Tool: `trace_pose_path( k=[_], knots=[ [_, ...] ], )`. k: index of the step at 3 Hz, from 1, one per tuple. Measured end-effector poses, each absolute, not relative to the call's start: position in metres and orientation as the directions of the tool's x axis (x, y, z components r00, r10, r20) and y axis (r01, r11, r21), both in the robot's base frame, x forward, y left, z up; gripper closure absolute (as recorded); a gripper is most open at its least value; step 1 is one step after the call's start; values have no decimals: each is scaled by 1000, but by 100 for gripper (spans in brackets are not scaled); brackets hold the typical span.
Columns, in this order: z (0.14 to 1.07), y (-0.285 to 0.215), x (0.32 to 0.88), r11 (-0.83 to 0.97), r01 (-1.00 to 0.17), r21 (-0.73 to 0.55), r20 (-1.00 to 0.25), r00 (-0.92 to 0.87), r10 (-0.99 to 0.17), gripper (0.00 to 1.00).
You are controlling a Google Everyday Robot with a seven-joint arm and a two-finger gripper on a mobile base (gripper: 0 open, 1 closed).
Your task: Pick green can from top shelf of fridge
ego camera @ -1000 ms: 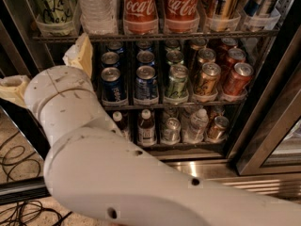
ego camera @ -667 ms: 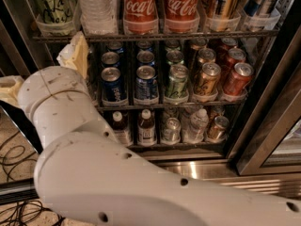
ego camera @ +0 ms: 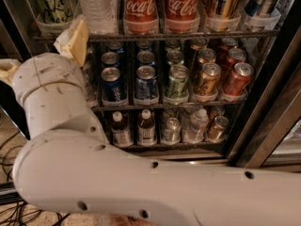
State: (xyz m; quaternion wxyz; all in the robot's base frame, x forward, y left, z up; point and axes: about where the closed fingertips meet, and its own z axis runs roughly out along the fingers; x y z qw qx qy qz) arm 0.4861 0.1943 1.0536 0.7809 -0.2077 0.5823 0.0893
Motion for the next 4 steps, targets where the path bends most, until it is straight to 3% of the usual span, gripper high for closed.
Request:
trace_pose_path(
  k=[2,4],
  knots=[
    [1069,195,496,922,-305,-238,-921,372,-114,0],
    [1070,194,494,925,-295,-239,-919,376,-117,13]
  ],
)
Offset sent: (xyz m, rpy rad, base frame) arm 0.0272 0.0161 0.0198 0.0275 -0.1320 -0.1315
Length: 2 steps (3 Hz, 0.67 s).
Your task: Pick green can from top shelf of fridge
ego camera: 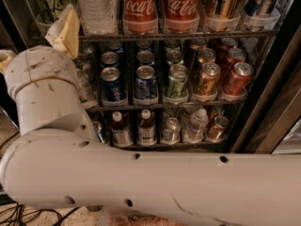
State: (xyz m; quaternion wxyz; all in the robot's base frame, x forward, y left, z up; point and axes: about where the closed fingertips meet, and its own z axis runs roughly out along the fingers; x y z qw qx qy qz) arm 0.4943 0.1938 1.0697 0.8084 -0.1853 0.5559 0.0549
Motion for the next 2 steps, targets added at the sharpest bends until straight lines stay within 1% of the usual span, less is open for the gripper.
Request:
trace_pose_path(
  k=[2],
  knots=[
    [1069,194,491,926,-287,-244,-918,376,-125,11]
  ],
)
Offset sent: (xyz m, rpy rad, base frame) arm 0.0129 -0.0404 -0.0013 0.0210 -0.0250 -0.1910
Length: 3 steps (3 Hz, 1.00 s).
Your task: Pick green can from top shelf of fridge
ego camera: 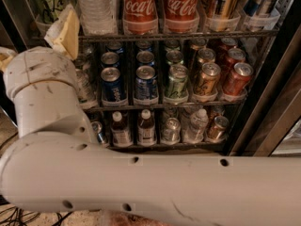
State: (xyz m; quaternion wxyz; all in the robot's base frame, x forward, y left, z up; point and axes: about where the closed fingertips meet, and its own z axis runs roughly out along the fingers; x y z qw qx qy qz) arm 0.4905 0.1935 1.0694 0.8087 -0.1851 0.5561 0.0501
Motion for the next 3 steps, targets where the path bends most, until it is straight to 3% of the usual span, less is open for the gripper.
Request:
trace_pose_path(
  k=[2,3],
  knots=[
    [1059,160,495,956,-178,-232,-926,340,-162,11],
    [1054,161,506,960,-166,-227,-929,332,-163,19]
  ],
)
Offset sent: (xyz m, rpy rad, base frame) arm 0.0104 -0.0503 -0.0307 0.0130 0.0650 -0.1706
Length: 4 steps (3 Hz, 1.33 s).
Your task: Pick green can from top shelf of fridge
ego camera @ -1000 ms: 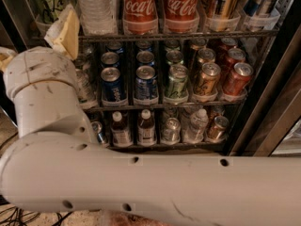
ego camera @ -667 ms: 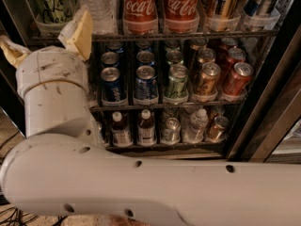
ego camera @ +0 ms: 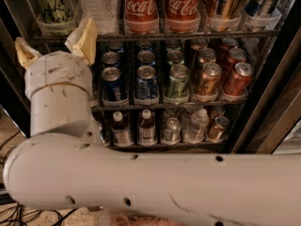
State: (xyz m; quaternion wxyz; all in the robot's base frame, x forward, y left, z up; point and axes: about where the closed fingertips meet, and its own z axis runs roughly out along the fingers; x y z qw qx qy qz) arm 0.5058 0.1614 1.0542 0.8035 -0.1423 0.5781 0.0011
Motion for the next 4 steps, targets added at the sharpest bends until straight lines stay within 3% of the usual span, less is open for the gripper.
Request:
trace_pose_path(
  k=[4],
  knots=[
    [1058,215,525,949,-228,-217,-927,353,-127,33]
  ],
)
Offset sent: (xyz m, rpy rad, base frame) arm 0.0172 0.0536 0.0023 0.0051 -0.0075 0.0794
